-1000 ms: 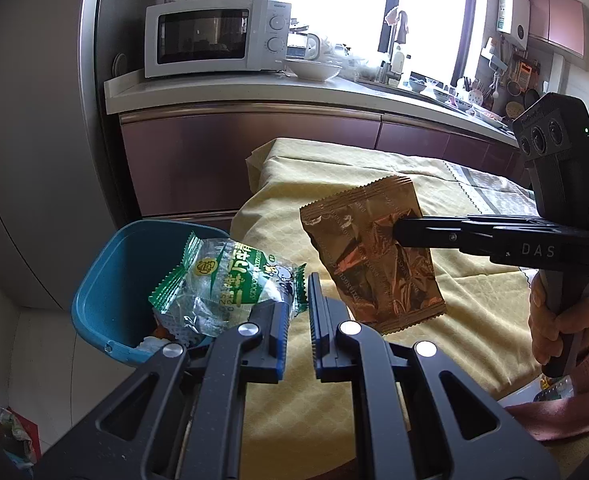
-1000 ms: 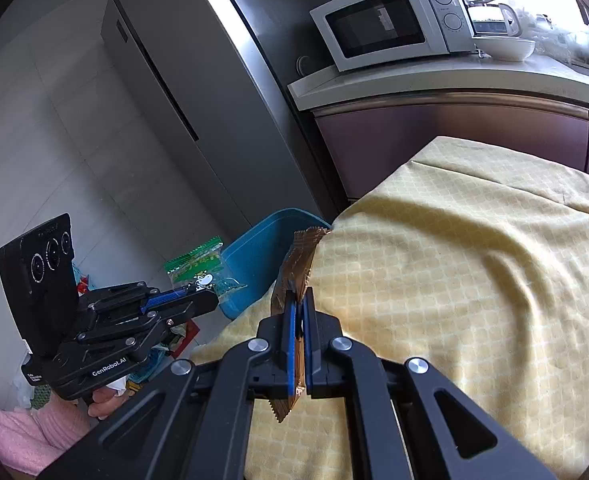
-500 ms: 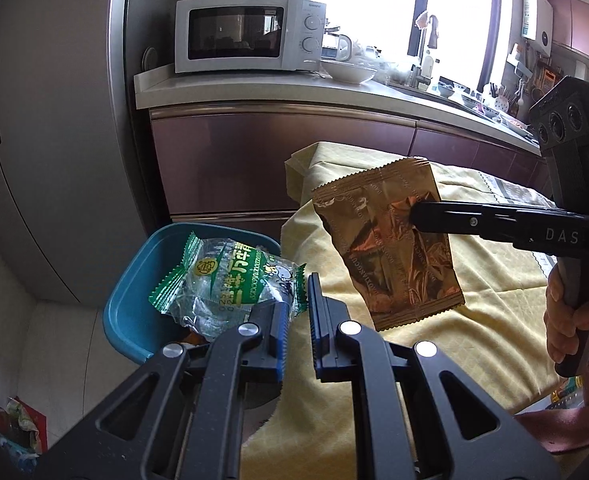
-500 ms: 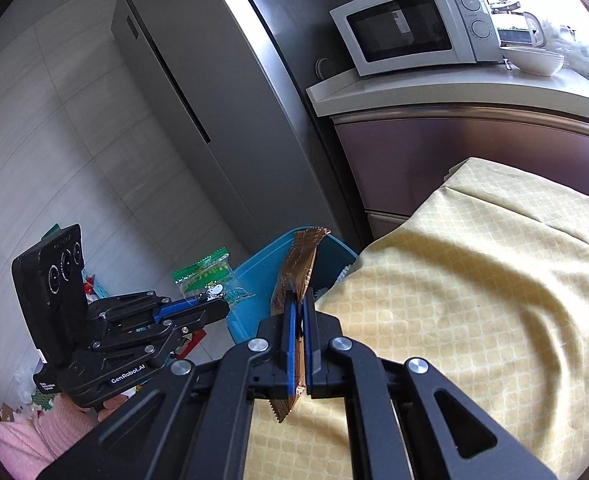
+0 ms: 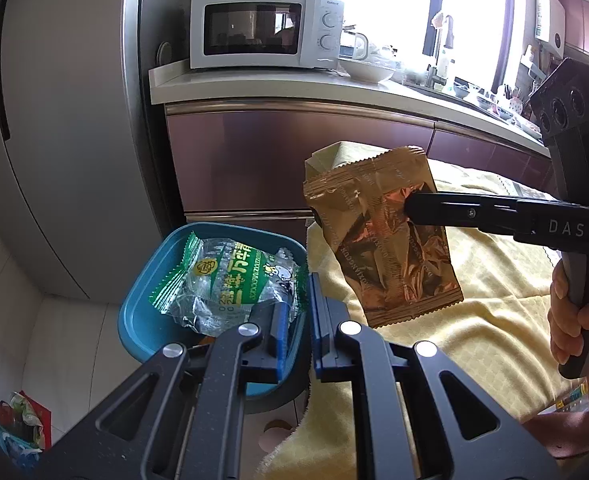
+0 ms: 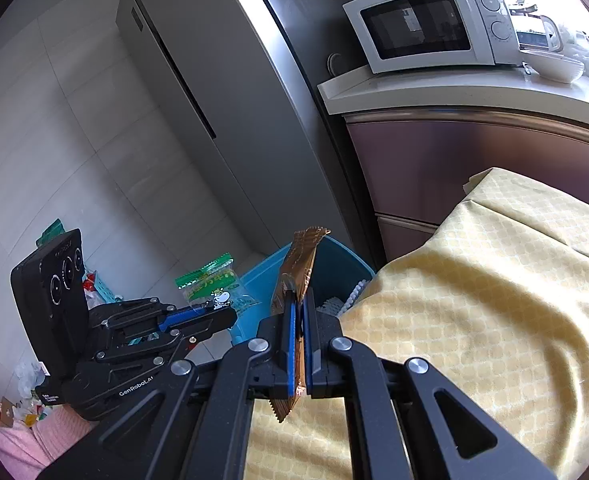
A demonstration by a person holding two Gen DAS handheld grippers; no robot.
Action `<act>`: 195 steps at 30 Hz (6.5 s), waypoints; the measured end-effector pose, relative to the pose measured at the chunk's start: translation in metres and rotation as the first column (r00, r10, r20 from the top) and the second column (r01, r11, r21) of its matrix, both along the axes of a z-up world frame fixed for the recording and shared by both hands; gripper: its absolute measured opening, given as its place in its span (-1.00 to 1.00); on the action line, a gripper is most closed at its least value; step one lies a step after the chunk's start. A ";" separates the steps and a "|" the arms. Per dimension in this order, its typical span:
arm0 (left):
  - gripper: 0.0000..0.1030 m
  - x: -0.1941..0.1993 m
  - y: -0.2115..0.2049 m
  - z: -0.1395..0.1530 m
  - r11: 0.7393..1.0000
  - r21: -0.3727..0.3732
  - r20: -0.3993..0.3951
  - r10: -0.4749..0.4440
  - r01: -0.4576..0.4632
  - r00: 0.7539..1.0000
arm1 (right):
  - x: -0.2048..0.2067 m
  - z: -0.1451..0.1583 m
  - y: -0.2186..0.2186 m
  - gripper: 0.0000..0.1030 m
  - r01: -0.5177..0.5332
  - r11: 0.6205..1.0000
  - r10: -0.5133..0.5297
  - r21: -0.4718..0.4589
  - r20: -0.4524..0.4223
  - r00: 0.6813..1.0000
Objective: Collect trash
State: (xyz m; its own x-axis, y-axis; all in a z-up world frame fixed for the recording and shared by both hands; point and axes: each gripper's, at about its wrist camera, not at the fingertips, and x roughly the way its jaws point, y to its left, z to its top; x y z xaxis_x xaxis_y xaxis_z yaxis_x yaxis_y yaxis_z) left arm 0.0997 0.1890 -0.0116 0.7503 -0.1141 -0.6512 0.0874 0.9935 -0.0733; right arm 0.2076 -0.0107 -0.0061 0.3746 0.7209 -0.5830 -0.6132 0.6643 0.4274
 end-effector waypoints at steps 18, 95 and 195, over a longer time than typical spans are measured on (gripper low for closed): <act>-0.81 0.014 0.007 -0.007 0.999 0.012 -0.023 0.031 -0.031 0.999 | 0.009 -0.005 0.020 -0.95 -0.020 0.999 0.020 -0.034 -0.001 1.000; -0.80 0.083 0.038 -0.077 0.988 -0.050 -0.206 0.135 -0.148 0.969 | 0.042 -0.054 0.108 -0.93 -0.050 0.984 0.037 -0.171 -0.077 0.996; 0.89 -0.108 -0.161 0.028 0.993 0.014 0.452 0.101 -0.121 0.886 | -0.186 0.000 -0.186 0.87 0.663 0.745 -0.607 0.067 0.481 0.633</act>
